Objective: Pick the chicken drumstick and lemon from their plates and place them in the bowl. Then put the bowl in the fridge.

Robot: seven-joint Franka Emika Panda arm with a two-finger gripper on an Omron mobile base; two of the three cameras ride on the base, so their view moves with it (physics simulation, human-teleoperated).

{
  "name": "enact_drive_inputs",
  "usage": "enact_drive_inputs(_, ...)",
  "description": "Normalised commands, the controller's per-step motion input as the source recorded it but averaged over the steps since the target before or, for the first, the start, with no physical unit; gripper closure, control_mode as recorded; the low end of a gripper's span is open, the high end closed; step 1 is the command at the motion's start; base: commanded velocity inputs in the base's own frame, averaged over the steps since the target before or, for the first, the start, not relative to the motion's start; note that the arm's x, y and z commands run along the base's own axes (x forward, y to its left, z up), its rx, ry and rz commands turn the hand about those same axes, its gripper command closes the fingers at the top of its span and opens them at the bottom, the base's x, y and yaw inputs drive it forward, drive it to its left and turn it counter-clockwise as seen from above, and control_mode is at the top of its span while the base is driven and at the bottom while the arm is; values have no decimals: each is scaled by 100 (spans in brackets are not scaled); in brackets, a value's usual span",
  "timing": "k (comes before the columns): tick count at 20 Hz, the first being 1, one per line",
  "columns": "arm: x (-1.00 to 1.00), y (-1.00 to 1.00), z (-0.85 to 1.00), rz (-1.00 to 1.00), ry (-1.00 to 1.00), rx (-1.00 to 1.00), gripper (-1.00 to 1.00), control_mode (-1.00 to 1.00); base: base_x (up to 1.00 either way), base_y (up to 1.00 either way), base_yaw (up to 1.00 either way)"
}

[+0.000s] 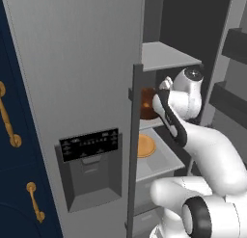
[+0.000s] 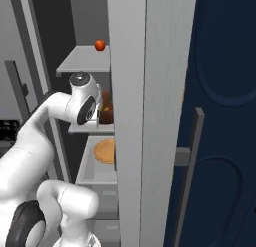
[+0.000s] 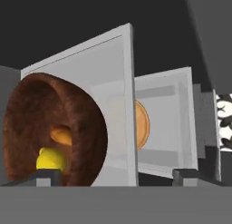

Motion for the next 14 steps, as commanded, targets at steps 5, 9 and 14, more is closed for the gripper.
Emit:
enact_drive_inputs(5, -100, 25, 71, 0, -2, -4, -100, -100, 0, 0, 0)
enact_drive_inputs(9, -100, 15, 30, 0, 0, -1, -100, -100, 0, 0, 0)
enact_drive_inputs(14, -100, 19, 8, 5, -6, 0, -100, -100, 0, 0, 0)
